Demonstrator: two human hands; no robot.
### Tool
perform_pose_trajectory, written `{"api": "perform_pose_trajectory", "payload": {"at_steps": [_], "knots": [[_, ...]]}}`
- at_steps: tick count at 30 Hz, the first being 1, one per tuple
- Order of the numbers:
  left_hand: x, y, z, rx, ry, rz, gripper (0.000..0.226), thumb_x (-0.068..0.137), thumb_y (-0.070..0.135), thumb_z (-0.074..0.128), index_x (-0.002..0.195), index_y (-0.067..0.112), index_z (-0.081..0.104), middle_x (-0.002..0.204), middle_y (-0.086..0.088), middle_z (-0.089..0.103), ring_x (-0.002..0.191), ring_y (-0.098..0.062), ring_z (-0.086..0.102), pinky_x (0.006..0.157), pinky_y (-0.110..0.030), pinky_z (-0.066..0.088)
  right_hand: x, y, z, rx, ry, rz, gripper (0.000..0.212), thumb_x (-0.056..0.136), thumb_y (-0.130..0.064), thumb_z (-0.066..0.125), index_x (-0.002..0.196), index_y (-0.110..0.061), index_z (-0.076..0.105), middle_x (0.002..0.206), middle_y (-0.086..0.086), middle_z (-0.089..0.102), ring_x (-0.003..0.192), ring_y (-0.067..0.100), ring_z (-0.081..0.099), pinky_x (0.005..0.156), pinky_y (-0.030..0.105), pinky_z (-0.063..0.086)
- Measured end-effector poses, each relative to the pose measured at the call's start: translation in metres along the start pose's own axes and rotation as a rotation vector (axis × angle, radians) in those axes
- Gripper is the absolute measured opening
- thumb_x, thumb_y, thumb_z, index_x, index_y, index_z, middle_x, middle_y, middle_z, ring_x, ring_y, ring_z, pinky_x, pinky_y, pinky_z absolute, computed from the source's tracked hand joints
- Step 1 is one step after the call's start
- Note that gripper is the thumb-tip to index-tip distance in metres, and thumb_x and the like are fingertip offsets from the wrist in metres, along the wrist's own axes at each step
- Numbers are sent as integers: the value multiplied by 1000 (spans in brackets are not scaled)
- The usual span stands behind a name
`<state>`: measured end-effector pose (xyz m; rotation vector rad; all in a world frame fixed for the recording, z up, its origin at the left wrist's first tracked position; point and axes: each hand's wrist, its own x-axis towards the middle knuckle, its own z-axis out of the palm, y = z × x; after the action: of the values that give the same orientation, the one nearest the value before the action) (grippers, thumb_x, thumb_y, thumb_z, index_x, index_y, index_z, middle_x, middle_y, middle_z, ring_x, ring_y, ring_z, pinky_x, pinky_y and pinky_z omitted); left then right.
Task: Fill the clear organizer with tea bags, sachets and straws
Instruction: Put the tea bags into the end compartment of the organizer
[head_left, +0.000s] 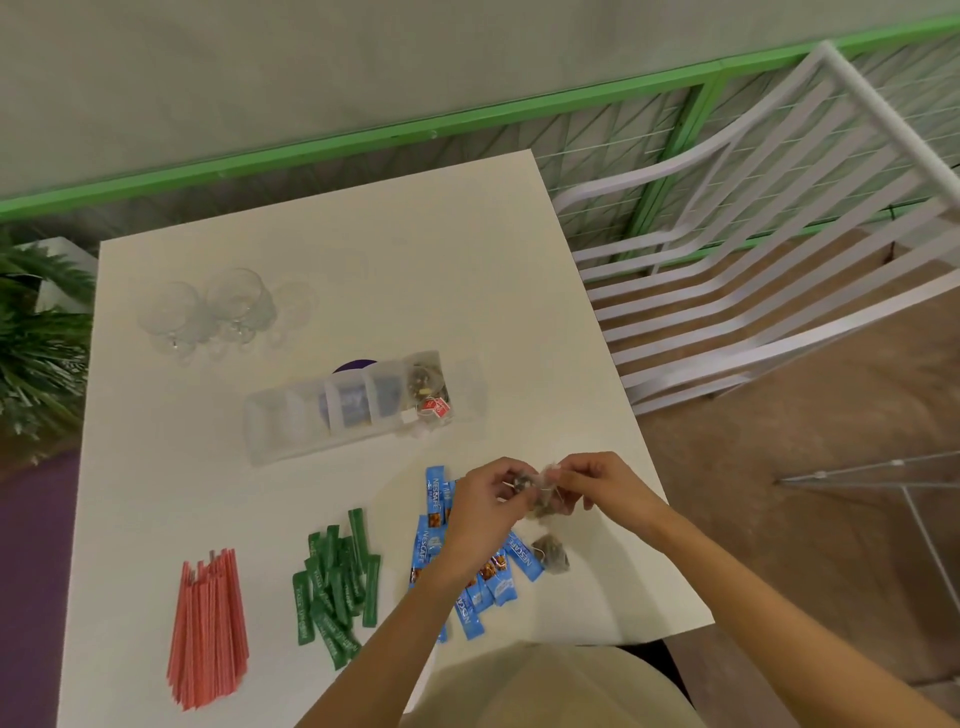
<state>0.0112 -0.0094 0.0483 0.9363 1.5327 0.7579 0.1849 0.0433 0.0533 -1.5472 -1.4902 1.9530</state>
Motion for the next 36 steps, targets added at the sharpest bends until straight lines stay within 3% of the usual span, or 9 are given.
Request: {"api": "perform_pose_trajectory", "payload": {"at_steps": [2, 6, 10, 15, 17, 22, 26, 31, 36], "knots": [[2, 1, -4, -10, 21, 1, 14, 83, 9, 73, 87, 22, 72, 86, 7, 72, 78, -26, 67, 65, -35, 59, -1, 5, -1, -4, -16, 24, 30, 93, -25, 62, 86, 3, 68, 73, 7, 71, 65, 15, 61, 61, 22, 41], [5, 3, -13, -54, 44, -7, 18, 83, 2, 70, 86, 20, 70, 90, 0, 74, 79, -20, 70, 70, -38, 60, -3, 14, -4, -34, -32, 12, 10, 89, -11, 66, 87, -4, 73, 76, 8, 74, 67, 15, 64, 65, 24, 48], [10, -5, -20, -44, 62, -39, 24, 82, 4, 72, 100, 20, 71, 96, -6, 72, 81, -22, 70, 75, -44, 60, -3, 14, -2, 4, -1, 10, 6, 86, -5, 68, 86, -4, 74, 76, 12, 74, 67, 19, 65, 69, 28, 54], [4, -8, -18, 22, -174, -76, 45, 78, 8, 77, 114, 34, 67, 96, -3, 71, 75, -16, 68, 69, -26, 58, -7, -8, 0, 177, -43, -44, 10, 88, -2, 64, 86, 5, 71, 79, 23, 71, 68, 29, 62, 71, 34, 54], [0, -5, -12, 58, -261, -52, 41, 76, 11, 78, 103, 40, 68, 94, 0, 72, 72, -14, 68, 67, -23, 55, -6, -17, 3, 237, -75, -55, 12, 89, -3, 63, 83, 6, 70, 80, 24, 70, 69, 31, 62, 71, 37, 54], [-4, 3, -4, 24, -247, -34, 15, 78, 15, 78, 82, 26, 69, 87, -3, 72, 78, -31, 69, 69, -30, 57, -1, -31, 7, 344, -99, -32, 20, 90, -3, 61, 93, 17, 60, 84, 25, 68, 70, 30, 63, 69, 34, 54], [-4, 6, -9, 7, -203, -36, 13, 85, 13, 72, 87, 26, 73, 71, 8, 72, 60, -9, 64, 57, -23, 52, 1, -38, 8, 378, -99, -37, 11, 90, 0, 59, 91, 10, 63, 82, 24, 67, 66, 27, 62, 68, 32, 52], [-8, 13, -20, 1, -203, -46, 11, 88, 15, 69, 78, 19, 70, 59, 11, 67, 50, -2, 59, 55, -19, 47, 4, -45, 7, 379, -90, -53, 11, 90, -4, 60, 81, 0, 64, 75, 18, 65, 65, 26, 57, 66, 29, 51], [-9, 11, -30, 13, -186, -19, 8, 88, 17, 70, 80, 14, 71, 75, -7, 72, 53, -7, 60, 57, -23, 49, 8, -49, 10, 357, -90, -62, 14, 89, -6, 62, 76, -1, 63, 70, 14, 63, 59, 21, 54, 64, 27, 49]]}}
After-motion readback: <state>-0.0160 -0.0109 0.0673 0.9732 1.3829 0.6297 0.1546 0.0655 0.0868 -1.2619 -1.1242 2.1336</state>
